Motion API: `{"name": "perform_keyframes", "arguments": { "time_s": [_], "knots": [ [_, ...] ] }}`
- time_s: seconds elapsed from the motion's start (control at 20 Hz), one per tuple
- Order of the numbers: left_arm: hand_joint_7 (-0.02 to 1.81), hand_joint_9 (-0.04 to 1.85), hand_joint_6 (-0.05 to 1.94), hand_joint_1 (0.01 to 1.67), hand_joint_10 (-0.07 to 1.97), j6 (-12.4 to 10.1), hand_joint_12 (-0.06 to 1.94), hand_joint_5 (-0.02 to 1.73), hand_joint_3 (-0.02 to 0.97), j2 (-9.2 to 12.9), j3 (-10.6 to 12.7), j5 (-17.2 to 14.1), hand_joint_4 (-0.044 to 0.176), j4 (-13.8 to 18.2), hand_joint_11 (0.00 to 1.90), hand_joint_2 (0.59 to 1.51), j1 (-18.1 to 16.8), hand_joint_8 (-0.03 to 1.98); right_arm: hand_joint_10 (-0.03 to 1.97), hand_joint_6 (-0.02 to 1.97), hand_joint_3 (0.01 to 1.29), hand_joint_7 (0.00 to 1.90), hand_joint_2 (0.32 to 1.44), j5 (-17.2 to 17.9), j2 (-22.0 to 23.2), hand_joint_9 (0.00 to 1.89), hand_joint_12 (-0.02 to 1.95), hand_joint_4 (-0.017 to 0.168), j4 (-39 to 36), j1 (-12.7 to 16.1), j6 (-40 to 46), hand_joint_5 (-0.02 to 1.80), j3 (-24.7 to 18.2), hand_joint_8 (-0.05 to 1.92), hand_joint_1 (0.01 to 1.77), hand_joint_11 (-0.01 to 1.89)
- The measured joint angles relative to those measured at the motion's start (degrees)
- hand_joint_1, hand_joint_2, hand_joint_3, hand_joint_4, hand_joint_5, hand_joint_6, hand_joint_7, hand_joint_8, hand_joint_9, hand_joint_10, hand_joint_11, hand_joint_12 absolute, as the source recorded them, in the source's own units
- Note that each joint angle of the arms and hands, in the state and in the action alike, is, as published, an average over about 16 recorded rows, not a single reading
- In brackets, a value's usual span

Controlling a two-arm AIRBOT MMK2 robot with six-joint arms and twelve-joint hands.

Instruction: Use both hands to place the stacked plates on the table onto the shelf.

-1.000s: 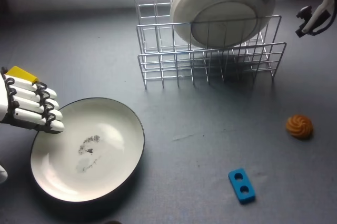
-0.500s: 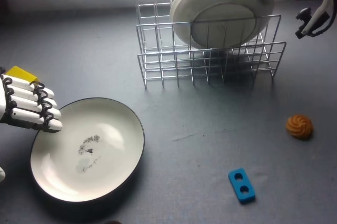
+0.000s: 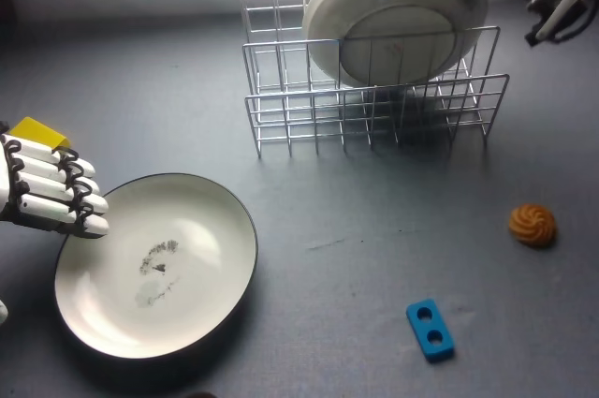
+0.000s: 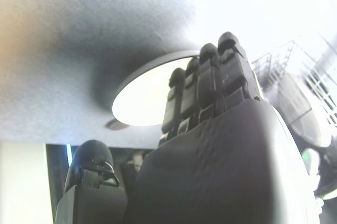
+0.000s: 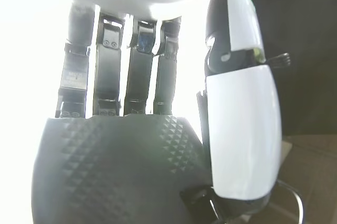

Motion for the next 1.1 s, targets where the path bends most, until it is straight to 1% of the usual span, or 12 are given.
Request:
{"name": "perform_keyframes", "arguments": {
  "time_s": [0.1,0.25,0.45,0.7,0.8,0.9,1.0,1.1],
  "knots": [
    [0.06,0.06,0.02,0.01,0.01,0.1,0.02,0.09,0.012,0.0,0.1,0.0,0.001,-0.1,0.03,1.131,0.2,-0.01,0.56,0.05,0.01,0.95,1.01,1.1,0.6,0.7,1.51,-0.001,-0.8,0.5,-1.9,0.84,-0.6,0.03,1.04,0.28],
    [0.05,0.06,0.02,0.01,0.01,0.1,0.02,0.08,0.012,-0.1,0.2,0.1,0.001,-0.3,0.03,1.132,0.7,-0.01,0.45,0.05,0.01,0.79,1.02,3.3,1.7,0.58,1.33,-0.001,-2.0,1.4,-7.1,0.71,-2.8,0.03,0.98,0.22],
    [0.05,0.07,0.02,0.01,0.01,0.2,0.02,0.08,0.011,-0.3,0.3,0.2,0.001,-0.6,0.03,1.134,1.5,-0.01,0.29,0.05,0.01,0.54,1.01,6.5,3.2,0.4,0.94,0.0,-3.6,2.4,-16.7,0.49,-7.4,0.02,0.88,0.14],
    [0.04,0.07,0.02,0.01,0.01,0.2,0.02,0.08,0.011,-0.5,0.5,0.4,0.0,-1.1,0.03,1.139,2.8,-0.01,0.09,0.05,0.01,0.23,0.96,9.2,4.8,0.17,0.45,0.002,-5.6,2.3,-29.1,0.21,-15.1,0.02,0.81,0.05],
    [0.03,0.07,0.02,0.01,0.02,0.2,0.02,0.08,0.01,-0.7,0.6,0.6,0.0,-1.3,0.03,1.141,3.5,-0.01,0.03,0.05,0.01,0.13,0.94,9.8,5.3,0.1,0.26,0.003,-5.8,2.0,-34.0,0.12,-18.5,0.02,0.81,0.02],
    [0.03,0.08,0.02,0.01,0.02,0.2,0.02,0.08,0.01,-0.9,0.7,0.8,0.0,-1.6,0.03,1.143,4.2,-0.01,0.01,0.05,0.01,0.06,0.92,9.8,5.6,0.05,0.12,0.003,-5.8,1.3,-38.4,0.07,-21.7,0.02,0.84,0.01],
    [0.02,0.08,0.01,0.01,0.02,0.2,0.02,0.08,0.01,-1.0,0.7,1.1,0.0,-1.8,0.03,1.145,4.9,-0.01,0.01,0.05,0.01,0.03,0.89,9.4,5.6,0.03,0.03,0.004,-5.8,0.4,-41.7,0.04,-24.5,0.02,0.87,0.01],
    [0.02,0.08,0.01,0.01,0.02,0.2,0.02,0.08,0.011,-1.1,0.8,1.3,0.0,-2.0,0.03,1.148,5.5,-0.02,0.01,0.04,0.01,0.01,0.87,8.8,5.6,0.02,0.01,0.004,-5.8,-0.9,-44.2,0.02,-27.0,0.02,0.9,0.01]
  ]
}}
